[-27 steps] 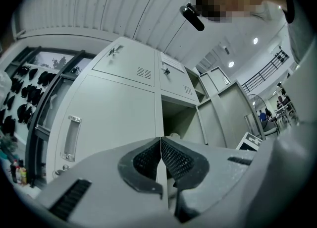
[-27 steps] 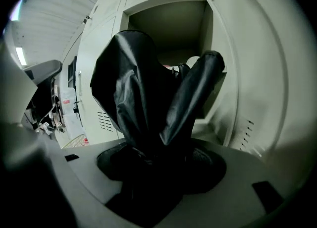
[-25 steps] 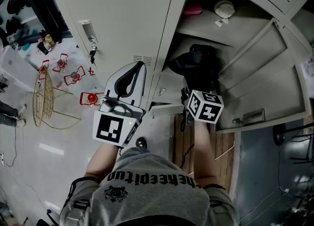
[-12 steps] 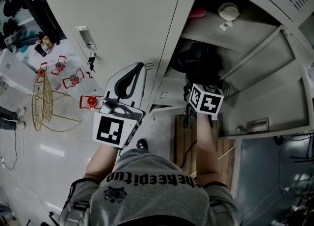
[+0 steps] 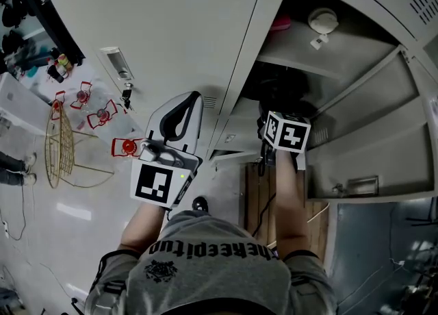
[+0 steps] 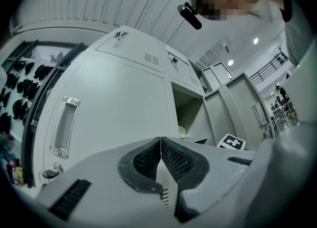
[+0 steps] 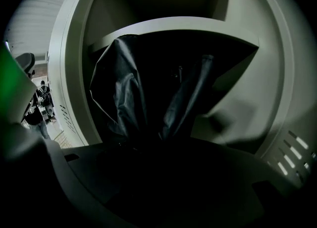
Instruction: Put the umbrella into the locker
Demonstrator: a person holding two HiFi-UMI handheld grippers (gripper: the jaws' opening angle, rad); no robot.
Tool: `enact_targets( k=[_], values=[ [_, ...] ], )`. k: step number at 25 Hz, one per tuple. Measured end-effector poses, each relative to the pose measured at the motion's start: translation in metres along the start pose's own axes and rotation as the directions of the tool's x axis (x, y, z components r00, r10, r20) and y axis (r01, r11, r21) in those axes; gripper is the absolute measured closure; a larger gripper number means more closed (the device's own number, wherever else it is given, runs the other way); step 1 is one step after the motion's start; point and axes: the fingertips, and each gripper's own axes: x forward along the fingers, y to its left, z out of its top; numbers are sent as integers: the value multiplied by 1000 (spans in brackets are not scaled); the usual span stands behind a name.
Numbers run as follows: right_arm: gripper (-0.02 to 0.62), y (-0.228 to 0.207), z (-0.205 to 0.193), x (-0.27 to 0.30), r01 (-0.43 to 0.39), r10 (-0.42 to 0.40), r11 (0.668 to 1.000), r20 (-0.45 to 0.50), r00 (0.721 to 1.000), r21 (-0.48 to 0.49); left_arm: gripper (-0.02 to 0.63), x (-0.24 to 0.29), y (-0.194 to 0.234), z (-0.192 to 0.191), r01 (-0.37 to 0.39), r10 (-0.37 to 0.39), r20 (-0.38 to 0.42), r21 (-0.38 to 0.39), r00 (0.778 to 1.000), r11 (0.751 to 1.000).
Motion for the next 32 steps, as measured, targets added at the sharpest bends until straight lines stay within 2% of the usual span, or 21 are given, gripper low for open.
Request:
enact_targets(
  k=[8,17,28,32],
  values=[
    [336,0,20,23,-1,1,1000,-5,1000,0,598,7,8,-4,3,-3,5,-4,1000,1000],
    [336,-1,34,49,-6,5,1000,-42,999,-10,598,11,9,-16,18,-18,-26,-8,999,1000],
    [334,1,41,63,-5,0,998,-89,996,-59,598,12,6,-25,41,-42,-43,-24,998,999],
    [334,3,45,66,-36,29,998,-111,993,-60,598,11,8,-26,41,-42,-47,-28,998,999]
  ],
)
